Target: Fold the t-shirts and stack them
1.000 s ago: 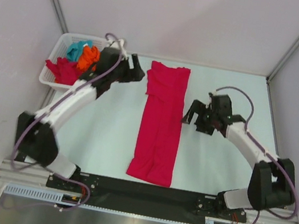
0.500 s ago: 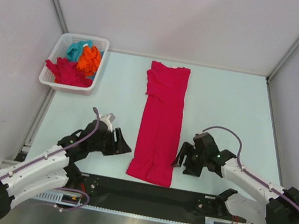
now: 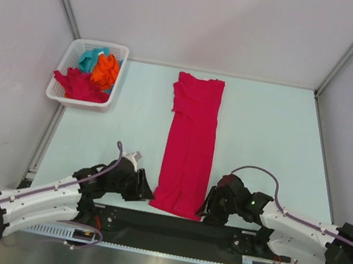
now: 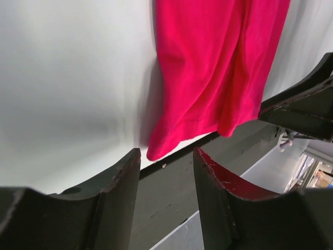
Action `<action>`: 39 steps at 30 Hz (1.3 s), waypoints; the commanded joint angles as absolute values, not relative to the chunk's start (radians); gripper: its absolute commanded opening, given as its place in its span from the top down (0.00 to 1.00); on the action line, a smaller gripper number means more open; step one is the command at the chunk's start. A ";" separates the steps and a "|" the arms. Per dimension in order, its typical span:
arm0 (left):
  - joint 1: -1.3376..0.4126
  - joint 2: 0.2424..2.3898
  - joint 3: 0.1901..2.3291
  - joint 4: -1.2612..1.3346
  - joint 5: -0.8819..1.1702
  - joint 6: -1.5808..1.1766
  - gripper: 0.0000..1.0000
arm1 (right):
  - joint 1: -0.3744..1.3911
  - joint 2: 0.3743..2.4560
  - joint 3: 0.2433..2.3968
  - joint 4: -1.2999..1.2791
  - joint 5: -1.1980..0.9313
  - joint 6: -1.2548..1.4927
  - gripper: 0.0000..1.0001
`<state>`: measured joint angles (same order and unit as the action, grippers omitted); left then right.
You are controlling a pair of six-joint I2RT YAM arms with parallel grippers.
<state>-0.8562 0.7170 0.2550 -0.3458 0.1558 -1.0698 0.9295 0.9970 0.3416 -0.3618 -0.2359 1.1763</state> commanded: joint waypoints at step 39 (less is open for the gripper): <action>-1.086 0.885 0.230 -0.199 0.018 -1.341 0.59 | 0.907 1.060 0.319 -0.485 -0.152 1.088 1.00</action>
